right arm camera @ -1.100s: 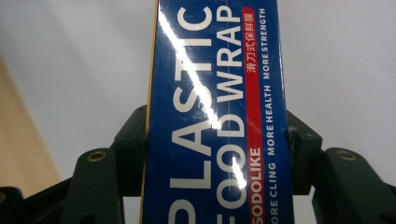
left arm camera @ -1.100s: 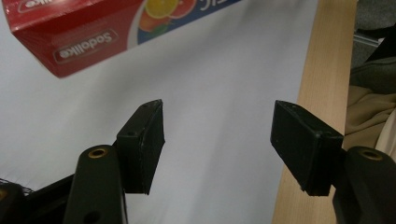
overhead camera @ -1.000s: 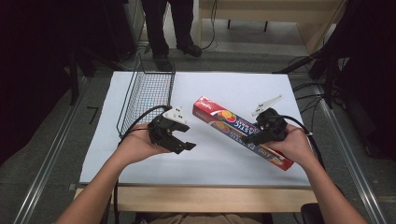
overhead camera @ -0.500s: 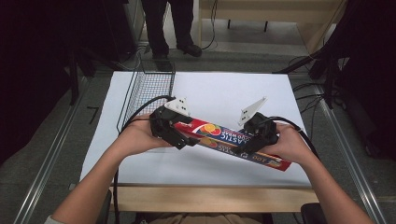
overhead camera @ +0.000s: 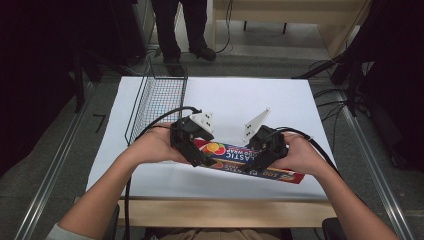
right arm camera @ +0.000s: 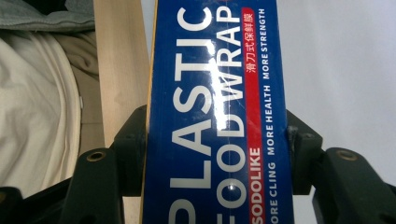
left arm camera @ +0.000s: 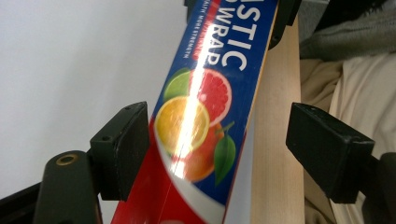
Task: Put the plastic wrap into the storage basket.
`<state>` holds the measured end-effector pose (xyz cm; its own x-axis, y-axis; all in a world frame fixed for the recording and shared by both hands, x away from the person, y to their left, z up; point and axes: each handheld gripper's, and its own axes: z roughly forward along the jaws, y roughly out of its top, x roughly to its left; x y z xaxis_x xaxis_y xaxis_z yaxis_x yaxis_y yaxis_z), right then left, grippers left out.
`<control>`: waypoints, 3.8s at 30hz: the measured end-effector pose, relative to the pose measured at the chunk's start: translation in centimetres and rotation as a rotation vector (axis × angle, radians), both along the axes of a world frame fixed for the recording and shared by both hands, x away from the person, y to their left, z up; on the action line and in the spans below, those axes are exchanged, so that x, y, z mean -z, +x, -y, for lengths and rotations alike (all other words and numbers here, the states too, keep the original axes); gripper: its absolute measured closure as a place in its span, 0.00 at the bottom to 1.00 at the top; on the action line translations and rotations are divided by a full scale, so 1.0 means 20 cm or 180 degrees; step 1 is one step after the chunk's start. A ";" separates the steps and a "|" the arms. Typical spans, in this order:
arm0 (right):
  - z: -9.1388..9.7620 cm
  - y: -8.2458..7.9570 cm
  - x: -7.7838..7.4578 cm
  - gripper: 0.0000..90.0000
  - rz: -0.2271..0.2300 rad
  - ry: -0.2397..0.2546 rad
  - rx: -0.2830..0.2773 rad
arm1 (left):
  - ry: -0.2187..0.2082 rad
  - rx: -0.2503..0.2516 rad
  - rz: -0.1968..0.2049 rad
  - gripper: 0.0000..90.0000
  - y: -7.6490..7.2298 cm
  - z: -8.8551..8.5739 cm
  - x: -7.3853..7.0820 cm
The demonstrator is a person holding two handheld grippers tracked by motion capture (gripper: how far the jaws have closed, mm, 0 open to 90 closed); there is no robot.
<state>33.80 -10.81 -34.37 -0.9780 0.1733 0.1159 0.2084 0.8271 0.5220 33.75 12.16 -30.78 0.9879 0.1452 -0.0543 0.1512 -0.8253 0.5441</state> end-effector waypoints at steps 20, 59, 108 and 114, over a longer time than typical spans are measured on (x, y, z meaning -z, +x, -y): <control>-0.11 -0.05 -0.03 0.46 0.0134 0.0032 -0.0321 | 0.0156 0.0496 0.0200 0.40 -0.05 0.10 0.11; -0.13 -0.07 -0.03 0.44 0.0221 0.0100 -0.0454 | 0.0264 0.0379 -0.0008 0.46 -0.07 0.12 0.12; 0.12 0.00 -0.02 0.27 0.0362 0.0421 -0.0133 | 0.0315 0.0081 -0.0032 0.45 -0.03 0.02 0.09; 0.17 0.01 -0.04 0.27 0.0391 0.0425 -0.0066 | 0.0390 0.0022 -0.0007 0.45 -0.02 0.00 0.12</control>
<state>34.08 -14.20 -33.53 -0.9894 0.1442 0.0159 0.1201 0.7523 0.6478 33.38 12.08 -33.11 0.9888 0.1440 -0.0387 0.1463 -0.8865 0.4389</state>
